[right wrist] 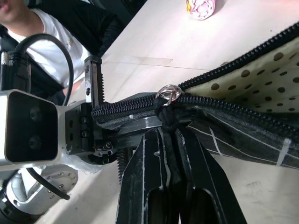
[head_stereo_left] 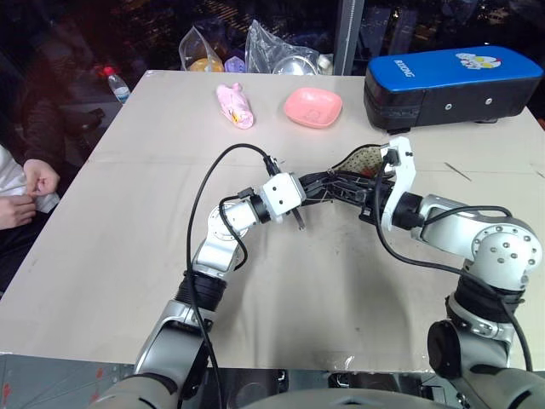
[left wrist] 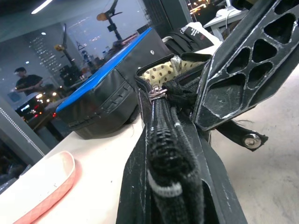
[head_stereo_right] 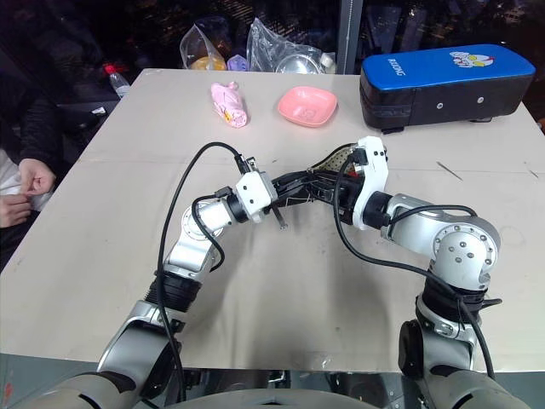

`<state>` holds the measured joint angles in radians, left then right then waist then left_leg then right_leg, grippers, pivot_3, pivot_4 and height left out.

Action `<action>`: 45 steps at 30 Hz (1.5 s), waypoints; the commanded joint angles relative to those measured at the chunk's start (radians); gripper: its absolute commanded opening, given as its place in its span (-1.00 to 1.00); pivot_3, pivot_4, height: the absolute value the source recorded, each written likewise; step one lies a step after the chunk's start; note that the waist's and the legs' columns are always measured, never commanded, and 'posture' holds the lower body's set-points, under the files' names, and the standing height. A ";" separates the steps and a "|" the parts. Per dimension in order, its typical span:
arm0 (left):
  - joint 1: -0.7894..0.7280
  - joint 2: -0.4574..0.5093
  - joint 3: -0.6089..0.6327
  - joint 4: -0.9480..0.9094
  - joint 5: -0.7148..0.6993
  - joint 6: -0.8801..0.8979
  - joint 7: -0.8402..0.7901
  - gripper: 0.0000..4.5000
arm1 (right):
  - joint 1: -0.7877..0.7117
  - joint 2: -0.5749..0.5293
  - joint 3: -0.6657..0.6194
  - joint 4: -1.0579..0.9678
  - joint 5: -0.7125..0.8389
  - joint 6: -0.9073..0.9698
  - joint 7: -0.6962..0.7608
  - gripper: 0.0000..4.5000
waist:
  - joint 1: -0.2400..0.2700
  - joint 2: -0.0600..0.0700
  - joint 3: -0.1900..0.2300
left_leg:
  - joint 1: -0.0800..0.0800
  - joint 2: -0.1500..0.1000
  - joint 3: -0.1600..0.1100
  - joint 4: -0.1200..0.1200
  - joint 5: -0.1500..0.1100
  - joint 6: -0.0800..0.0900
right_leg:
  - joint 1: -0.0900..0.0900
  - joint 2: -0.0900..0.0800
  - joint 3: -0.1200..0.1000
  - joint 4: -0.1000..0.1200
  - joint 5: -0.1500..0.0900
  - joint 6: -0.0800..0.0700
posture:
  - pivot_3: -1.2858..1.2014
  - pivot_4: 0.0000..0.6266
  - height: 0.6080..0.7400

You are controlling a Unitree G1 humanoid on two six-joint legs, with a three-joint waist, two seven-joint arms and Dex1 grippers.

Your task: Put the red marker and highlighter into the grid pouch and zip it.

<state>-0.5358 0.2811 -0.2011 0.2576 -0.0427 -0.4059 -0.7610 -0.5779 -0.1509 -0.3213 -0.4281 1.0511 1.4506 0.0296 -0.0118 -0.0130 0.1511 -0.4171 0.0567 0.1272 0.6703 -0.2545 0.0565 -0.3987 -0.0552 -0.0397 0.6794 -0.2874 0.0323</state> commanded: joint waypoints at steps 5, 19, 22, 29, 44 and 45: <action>0.008 -0.002 -0.010 -0.040 -0.006 -0.020 -0.002 -1.00 | -0.033 0.021 -0.152 0.006 0.104 -0.049 -0.180 -0.99 | 0.001 0.000 0.000 | 0.000 0.000 0.000 0.000 0.000 0.000 | 0.000 0.000 0.000 0.000 0.000 0.000 | 0.03 -0.52 1.00; 0.007 0.005 -0.005 -0.030 -0.003 -0.026 0.001 -1.00 | -0.025 -0.006 -0.203 0.055 0.140 -0.230 -0.423 -0.99 | -0.002 0.000 0.000 | 0.000 0.000 0.002 -0.001 0.000 0.000 | -0.001 0.000 0.001 0.000 0.000 0.000 | 0.03 -0.52 1.00; 0.007 0.005 -0.006 -0.029 -0.002 -0.026 0.002 -1.00 | -0.019 -0.010 -0.189 0.054 0.150 -0.260 -0.438 -0.99 | -0.003 0.000 0.000 | 0.000 0.000 0.002 -0.001 0.000 0.000 | -0.002 0.000 0.002 0.000 0.000 0.000 | 0.03 -0.52 1.00; 0.010 0.010 -0.001 -0.025 0.000 -0.027 0.007 -1.00 | 0.004 -0.127 -0.118 0.024 0.119 -0.276 -0.325 -0.99 | -0.002 0.000 0.000 | 0.000 0.000 0.003 -0.002 0.000 0.000 | -0.002 0.000 0.002 0.000 0.000 0.000 | 0.03 -0.52 1.00; -0.007 0.022 -0.024 -0.009 0.037 -0.073 -0.008 -1.00 | -0.060 -0.822 0.508 0.008 -0.569 -0.734 0.524 -0.55 | -0.001 0.001 0.001 | -0.001 0.000 0.003 -0.002 0.000 0.000 | -0.005 0.001 0.004 -0.001 0.000 0.000 | 0.03 -0.52 1.00; -0.007 0.023 -0.027 -0.008 0.041 -0.078 -0.009 -1.00 | -0.069 -0.825 0.520 0.021 -0.592 -0.751 0.554 -0.55 | 0.000 0.001 0.001 | -0.001 0.000 0.003 -0.002 0.000 0.000 | -0.005 0.001 0.004 -0.001 0.000 0.000 | 0.03 -0.52 1.00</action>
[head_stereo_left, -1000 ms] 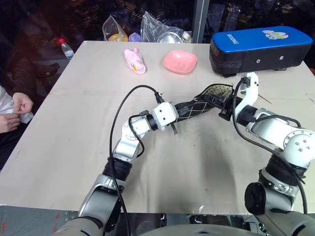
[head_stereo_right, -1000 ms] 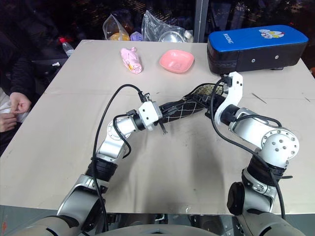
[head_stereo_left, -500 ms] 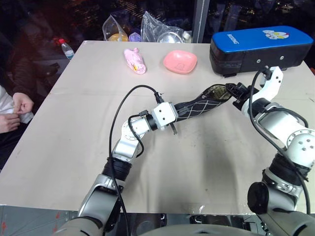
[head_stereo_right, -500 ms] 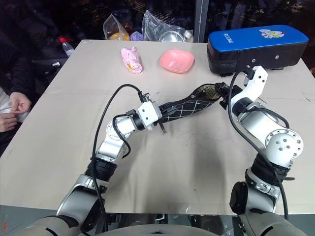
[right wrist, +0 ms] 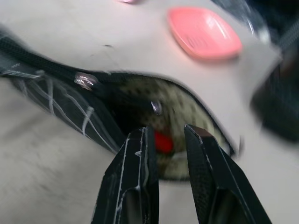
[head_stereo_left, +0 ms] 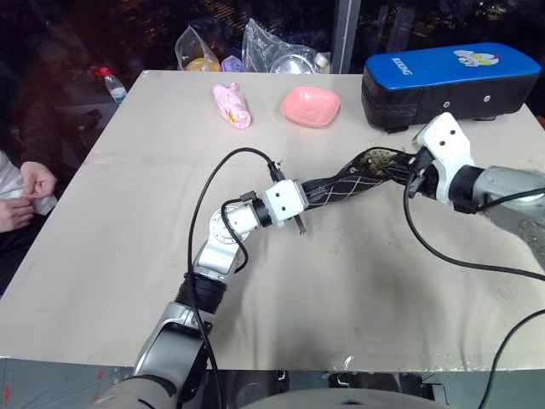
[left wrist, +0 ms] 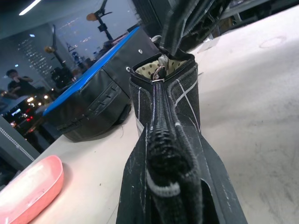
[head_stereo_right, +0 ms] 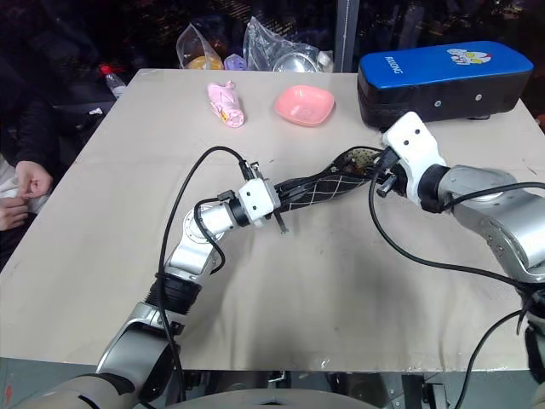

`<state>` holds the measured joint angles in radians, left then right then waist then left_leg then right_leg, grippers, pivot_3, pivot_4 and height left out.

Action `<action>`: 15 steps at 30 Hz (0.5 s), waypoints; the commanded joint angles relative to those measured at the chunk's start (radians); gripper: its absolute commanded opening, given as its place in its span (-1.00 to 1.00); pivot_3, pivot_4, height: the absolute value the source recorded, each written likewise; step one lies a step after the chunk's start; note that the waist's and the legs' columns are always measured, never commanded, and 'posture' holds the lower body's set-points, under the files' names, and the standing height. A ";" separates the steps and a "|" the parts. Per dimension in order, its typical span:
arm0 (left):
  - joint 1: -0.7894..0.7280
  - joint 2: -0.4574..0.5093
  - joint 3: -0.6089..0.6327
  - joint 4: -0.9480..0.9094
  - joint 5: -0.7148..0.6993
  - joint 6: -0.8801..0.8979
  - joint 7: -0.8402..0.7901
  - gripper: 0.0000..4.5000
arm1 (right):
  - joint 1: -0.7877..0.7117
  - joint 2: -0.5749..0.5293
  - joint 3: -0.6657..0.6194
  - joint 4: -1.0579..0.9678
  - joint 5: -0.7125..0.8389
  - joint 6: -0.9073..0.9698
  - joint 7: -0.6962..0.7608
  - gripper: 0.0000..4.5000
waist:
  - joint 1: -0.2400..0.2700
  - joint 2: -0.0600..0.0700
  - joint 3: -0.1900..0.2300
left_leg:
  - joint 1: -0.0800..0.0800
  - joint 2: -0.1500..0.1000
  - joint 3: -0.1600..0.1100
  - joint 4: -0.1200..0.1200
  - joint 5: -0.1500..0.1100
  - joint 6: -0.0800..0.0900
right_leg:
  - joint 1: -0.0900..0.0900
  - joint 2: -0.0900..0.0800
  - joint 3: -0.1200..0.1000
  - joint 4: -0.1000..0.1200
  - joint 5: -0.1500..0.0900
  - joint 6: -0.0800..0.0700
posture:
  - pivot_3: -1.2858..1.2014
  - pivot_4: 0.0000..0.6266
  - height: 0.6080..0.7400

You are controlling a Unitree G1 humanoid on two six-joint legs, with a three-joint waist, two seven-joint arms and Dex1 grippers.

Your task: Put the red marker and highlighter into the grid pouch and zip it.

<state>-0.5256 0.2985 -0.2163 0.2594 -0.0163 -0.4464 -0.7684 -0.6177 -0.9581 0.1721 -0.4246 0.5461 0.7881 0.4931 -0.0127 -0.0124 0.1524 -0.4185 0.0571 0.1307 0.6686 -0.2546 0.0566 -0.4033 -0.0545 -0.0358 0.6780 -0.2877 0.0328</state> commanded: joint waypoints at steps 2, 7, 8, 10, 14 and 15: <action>-0.019 0.007 -0.016 -0.007 0.021 -0.045 -0.003 -1.00 | -0.045 -0.016 0.045 0.041 -0.119 -0.122 0.159 -0.55 | 0.001 0.000 0.000 | 0.000 0.000 0.000 0.000 0.000 0.000 | 0.000 0.000 0.000 0.000 0.000 0.000 | 0.03 -0.52 1.00; -0.025 0.015 -0.025 -0.005 0.037 -0.061 -0.001 -1.00 | -0.072 -0.019 0.093 0.110 -0.265 -0.235 0.259 -0.55 | 0.002 0.000 0.000 | 0.000 0.000 0.001 0.001 0.000 0.000 | 0.000 0.000 -0.001 0.000 0.000 0.000 | 0.03 -0.52 1.00; -0.026 0.017 -0.026 -0.004 0.040 -0.064 -0.001 -1.00 | -0.075 -0.017 0.099 0.121 -0.287 -0.252 0.278 -0.55 | 0.002 0.000 0.000 | 0.000 0.000 0.001 0.001 0.000 0.000 | 0.000 0.000 -0.001 0.000 0.000 0.000 | 0.03 -0.52 1.00; -0.028 0.019 -0.028 -0.003 0.043 -0.068 0.000 -1.00 | -0.082 -0.018 0.119 0.143 -0.338 -0.295 0.319 -0.55 | 0.002 0.000 0.000 | 0.000 0.000 0.001 0.001 0.000 0.000 | 0.000 0.000 -0.002 0.000 0.000 0.000 | 0.03 -0.52 1.00; -0.030 0.019 -0.029 0.000 0.045 -0.072 0.001 -1.00 | -0.095 -0.010 0.148 0.174 -0.418 -0.359 0.390 -0.55 | 0.002 0.000 0.000 | 0.000 0.000 0.001 0.001 0.000 0.000 | 0.000 0.000 -0.003 0.001 0.000 0.000 | 0.03 -0.52 1.00; -0.030 0.018 -0.029 0.001 0.047 -0.073 0.001 -1.00 | -0.100 -0.007 0.156 0.184 -0.443 -0.379 0.402 -0.55 | 0.002 0.000 0.000 | 0.000 0.000 0.001 0.001 0.000 0.000 | 0.000 0.000 -0.003 0.001 0.000 0.000 | 0.03 -0.52 1.00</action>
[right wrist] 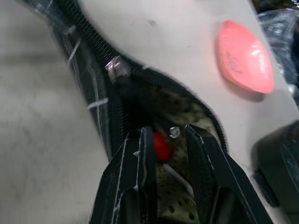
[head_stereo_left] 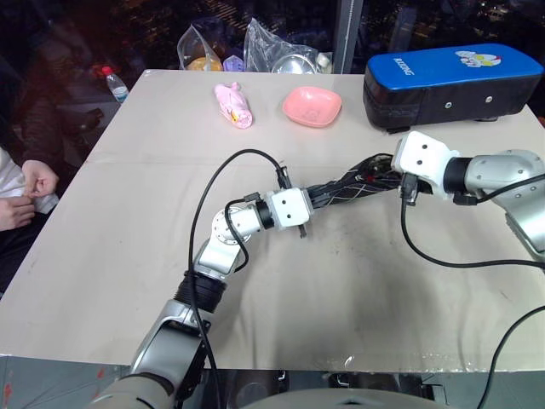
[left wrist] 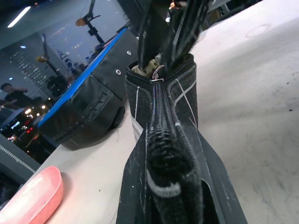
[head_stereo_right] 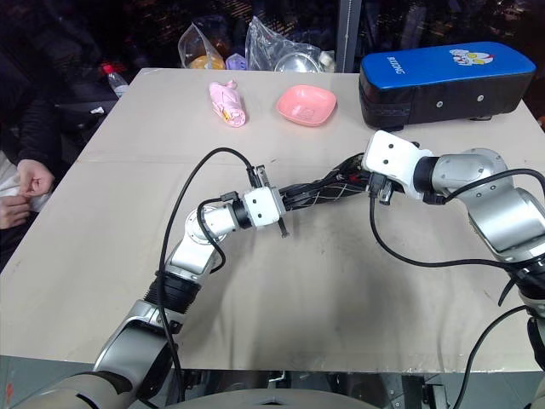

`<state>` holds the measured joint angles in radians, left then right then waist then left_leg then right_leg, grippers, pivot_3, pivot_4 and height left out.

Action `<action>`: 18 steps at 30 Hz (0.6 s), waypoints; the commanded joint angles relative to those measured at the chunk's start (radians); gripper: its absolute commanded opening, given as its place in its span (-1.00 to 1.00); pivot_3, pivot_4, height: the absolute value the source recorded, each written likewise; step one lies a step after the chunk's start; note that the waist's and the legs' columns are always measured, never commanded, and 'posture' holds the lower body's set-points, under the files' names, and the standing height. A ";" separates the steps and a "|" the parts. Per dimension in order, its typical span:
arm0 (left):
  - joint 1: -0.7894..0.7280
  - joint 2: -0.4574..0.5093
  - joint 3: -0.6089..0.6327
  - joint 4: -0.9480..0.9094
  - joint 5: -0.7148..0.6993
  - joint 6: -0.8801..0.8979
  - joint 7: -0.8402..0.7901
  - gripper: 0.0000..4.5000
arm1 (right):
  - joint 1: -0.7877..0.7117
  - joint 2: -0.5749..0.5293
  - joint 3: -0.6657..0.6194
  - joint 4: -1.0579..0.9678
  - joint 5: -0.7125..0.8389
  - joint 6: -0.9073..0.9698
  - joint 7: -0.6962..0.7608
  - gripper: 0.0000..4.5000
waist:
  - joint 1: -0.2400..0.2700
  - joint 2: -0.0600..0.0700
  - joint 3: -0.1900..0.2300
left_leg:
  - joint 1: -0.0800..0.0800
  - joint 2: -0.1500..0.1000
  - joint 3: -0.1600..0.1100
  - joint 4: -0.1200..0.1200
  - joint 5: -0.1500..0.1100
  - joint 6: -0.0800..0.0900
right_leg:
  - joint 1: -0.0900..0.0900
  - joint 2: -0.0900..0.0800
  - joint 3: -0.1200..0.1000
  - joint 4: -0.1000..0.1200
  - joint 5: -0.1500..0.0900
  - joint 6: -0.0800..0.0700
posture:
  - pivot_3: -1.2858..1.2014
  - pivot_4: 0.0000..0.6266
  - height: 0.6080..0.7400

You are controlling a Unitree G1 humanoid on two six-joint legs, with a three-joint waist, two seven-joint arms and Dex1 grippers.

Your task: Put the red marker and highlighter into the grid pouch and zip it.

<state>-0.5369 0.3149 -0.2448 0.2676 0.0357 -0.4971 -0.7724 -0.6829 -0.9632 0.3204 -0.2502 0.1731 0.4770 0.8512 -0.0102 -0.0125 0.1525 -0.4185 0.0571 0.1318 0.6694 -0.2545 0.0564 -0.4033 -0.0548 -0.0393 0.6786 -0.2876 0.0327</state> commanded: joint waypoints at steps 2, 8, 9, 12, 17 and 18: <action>-0.020 0.002 -0.003 -0.007 -0.002 -0.024 0.004 -1.00 | -0.048 0.008 0.023 0.038 -0.114 -0.112 0.069 -0.55 | 0.000 0.000 0.000 | 0.000 0.000 0.000 0.000 0.000 0.000 | 0.000 0.000 0.000 0.000 0.000 0.000 | 0.03 -0.52 1.00; -0.024 0.001 -0.006 -0.003 0.002 -0.028 0.004 -1.00 | -0.090 0.057 0.040 0.098 -0.190 -0.213 0.140 -0.55 | 0.000 0.000 0.000 | 0.000 0.000 0.001 0.001 0.000 0.000 | 0.000 0.000 0.000 0.001 0.000 0.000 | 0.03 -0.52 1.00; -0.025 0.002 -0.006 -0.003 0.003 -0.027 0.004 -1.00 | -0.097 0.066 0.042 0.106 -0.196 -0.228 0.154 -0.55 | 0.000 0.000 0.000 | 0.000 0.000 0.001 0.001 0.000 0.000 | 0.000 0.000 0.000 0.001 0.000 0.000 | 0.03 -0.52 1.00; -0.025 0.002 -0.006 0.000 0.003 -0.027 0.005 -1.00 | -0.107 0.086 0.043 0.120 -0.207 -0.269 0.196 -0.55 | 0.000 0.000 0.000 | 0.000 0.000 0.001 0.001 0.000 0.000 | 0.000 0.000 0.000 0.001 0.000 0.000 | 0.03 -0.52 1.00; -0.024 0.001 -0.004 0.002 0.002 -0.024 0.008 -1.00 | -0.107 0.104 0.030 0.114 -0.205 -0.310 0.259 -0.55 | 0.000 0.000 0.000 | 0.000 0.000 0.001 0.001 0.000 0.000 | 0.000 0.000 -0.001 0.001 0.000 0.000 | 0.03 -0.52 1.00; -0.022 0.001 -0.004 0.002 0.001 -0.025 0.008 -1.00 | -0.105 0.106 0.027 0.109 -0.205 -0.315 0.267 -0.55 | 0.000 0.000 0.000 | 0.000 0.000 0.001 0.001 0.000 0.000 | 0.000 0.000 -0.001 0.001 0.000 0.000 | 0.03 -0.52 1.00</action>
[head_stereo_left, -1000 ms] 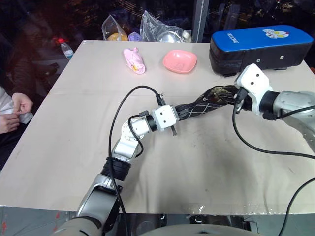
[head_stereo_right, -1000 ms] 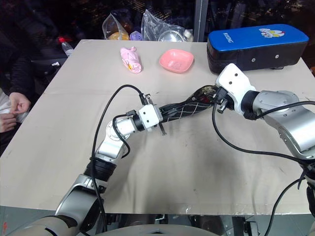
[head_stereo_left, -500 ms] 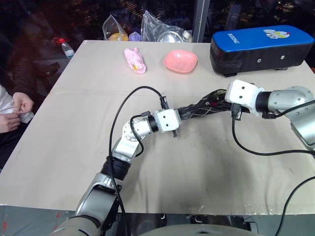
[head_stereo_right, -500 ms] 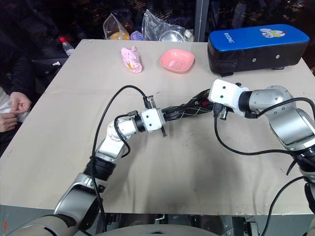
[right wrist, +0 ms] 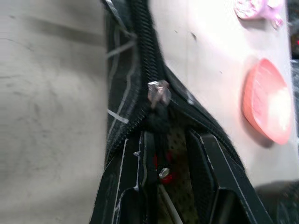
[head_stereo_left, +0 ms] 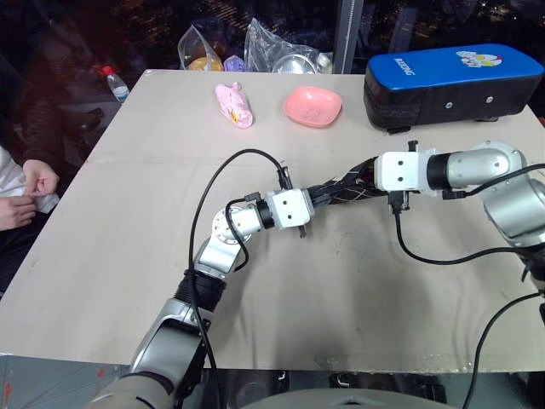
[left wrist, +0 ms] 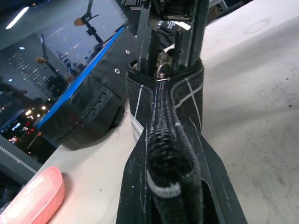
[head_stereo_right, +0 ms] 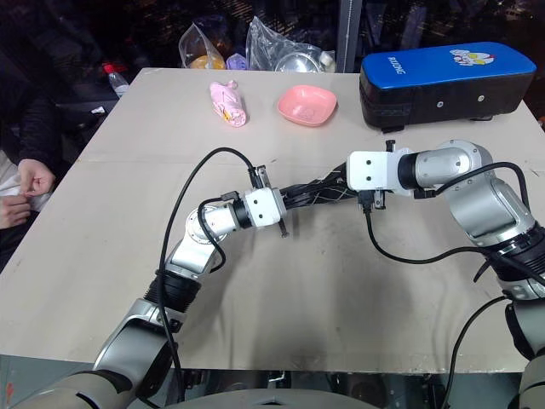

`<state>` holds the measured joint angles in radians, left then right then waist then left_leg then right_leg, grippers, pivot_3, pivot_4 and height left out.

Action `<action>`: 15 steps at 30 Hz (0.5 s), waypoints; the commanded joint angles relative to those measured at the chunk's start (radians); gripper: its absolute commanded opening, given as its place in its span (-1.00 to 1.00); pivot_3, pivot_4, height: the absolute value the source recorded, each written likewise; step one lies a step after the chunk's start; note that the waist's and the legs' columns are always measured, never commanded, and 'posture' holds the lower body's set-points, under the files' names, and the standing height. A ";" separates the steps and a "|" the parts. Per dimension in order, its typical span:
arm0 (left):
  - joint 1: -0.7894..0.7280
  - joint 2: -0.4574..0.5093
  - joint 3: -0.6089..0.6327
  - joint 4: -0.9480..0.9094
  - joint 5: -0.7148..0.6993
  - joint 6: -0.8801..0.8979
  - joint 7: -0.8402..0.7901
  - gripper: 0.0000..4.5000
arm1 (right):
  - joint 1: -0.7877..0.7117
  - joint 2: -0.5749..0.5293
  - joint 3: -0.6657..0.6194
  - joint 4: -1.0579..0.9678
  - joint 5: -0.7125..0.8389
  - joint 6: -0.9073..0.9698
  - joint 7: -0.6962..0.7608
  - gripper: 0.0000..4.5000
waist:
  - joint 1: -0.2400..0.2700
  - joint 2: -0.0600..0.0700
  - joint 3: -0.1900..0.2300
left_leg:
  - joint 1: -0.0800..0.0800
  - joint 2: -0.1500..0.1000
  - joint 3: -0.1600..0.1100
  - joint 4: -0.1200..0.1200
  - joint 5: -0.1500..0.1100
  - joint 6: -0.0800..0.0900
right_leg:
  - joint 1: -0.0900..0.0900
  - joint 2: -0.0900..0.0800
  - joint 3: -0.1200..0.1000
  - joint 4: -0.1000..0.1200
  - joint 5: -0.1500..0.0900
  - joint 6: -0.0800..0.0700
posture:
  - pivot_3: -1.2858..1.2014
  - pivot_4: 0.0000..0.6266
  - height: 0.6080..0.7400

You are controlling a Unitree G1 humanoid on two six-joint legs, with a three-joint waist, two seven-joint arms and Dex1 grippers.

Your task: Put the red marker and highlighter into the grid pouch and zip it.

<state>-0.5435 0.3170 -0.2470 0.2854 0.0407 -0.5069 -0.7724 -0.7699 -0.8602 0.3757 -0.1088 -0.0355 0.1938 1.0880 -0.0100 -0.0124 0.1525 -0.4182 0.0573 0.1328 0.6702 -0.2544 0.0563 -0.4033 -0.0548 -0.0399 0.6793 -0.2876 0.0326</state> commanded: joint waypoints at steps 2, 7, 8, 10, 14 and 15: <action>-0.013 -0.002 -0.002 -0.015 -0.005 -0.015 0.007 -1.00 | -0.014 0.008 -0.034 -0.039 0.004 -0.031 0.040 -0.55 | 0.000 0.000 0.000 | 0.000 0.000 0.000 0.000 0.000 0.000 | 0.000 0.000 0.000 0.000 0.000 0.000 | 0.03 -0.52 1.00; -0.013 -0.003 -0.002 -0.009 -0.005 -0.016 0.008 -1.00 | -0.006 0.018 -0.043 -0.044 0.000 -0.024 0.046 -0.82 | 0.000 0.000 0.000 | 0.000 0.000 0.000 0.000 0.000 0.000 | 0.000 0.000 0.000 0.000 0.000 0.000 | 0.03 -0.52 1.00; -0.013 -0.004 -0.002 -0.008 -0.005 -0.016 0.008 -1.00 | -0.005 0.019 -0.045 -0.045 0.000 -0.020 0.045 -0.92 | 0.000 0.000 0.000 | 0.000 0.000 0.000 0.000 0.000 0.000 | 0.000 0.000 0.000 0.000 0.000 0.000 | 0.03 -0.52 1.00; -0.013 -0.004 -0.002 -0.009 -0.005 -0.015 0.008 -1.00 | 0.000 0.021 -0.053 -0.051 0.000 -0.005 0.038 -0.92 | 0.000 0.000 0.000 | 0.000 0.000 0.000 0.000 0.000 0.000 | 0.000 0.000 0.000 0.000 0.000 0.000 | 0.03 -0.52 1.00; -0.012 -0.003 -0.002 -0.009 -0.005 -0.014 0.008 -1.00 | 0.004 0.020 -0.063 -0.057 -0.008 0.012 0.024 -0.92 | 0.001 0.000 0.000 | 0.000 0.000 0.000 0.000 0.000 0.000 | 0.000 0.000 0.000 0.000 0.000 0.000 | 0.03 -0.52 1.00; -0.011 -0.003 -0.002 -0.010 -0.005 -0.013 0.008 -1.00 | 0.003 0.016 -0.072 -0.057 -0.011 0.015 0.018 -0.92 | 0.001 0.000 0.000 | 0.000 0.000 0.000 0.000 0.000 0.000 | 0.000 0.000 0.000 0.001 0.000 0.000 | 0.03 -0.52 1.00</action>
<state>-0.5435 0.3166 -0.2469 0.2865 0.0405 -0.5069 -0.7721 -0.7596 -0.8397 0.3572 -0.1341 -0.0421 0.2075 1.1197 -0.0094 -0.0123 0.1524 -0.4181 0.0573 0.1327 0.6705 -0.2544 0.0563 -0.4033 -0.0548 -0.0400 0.6799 -0.2875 0.0326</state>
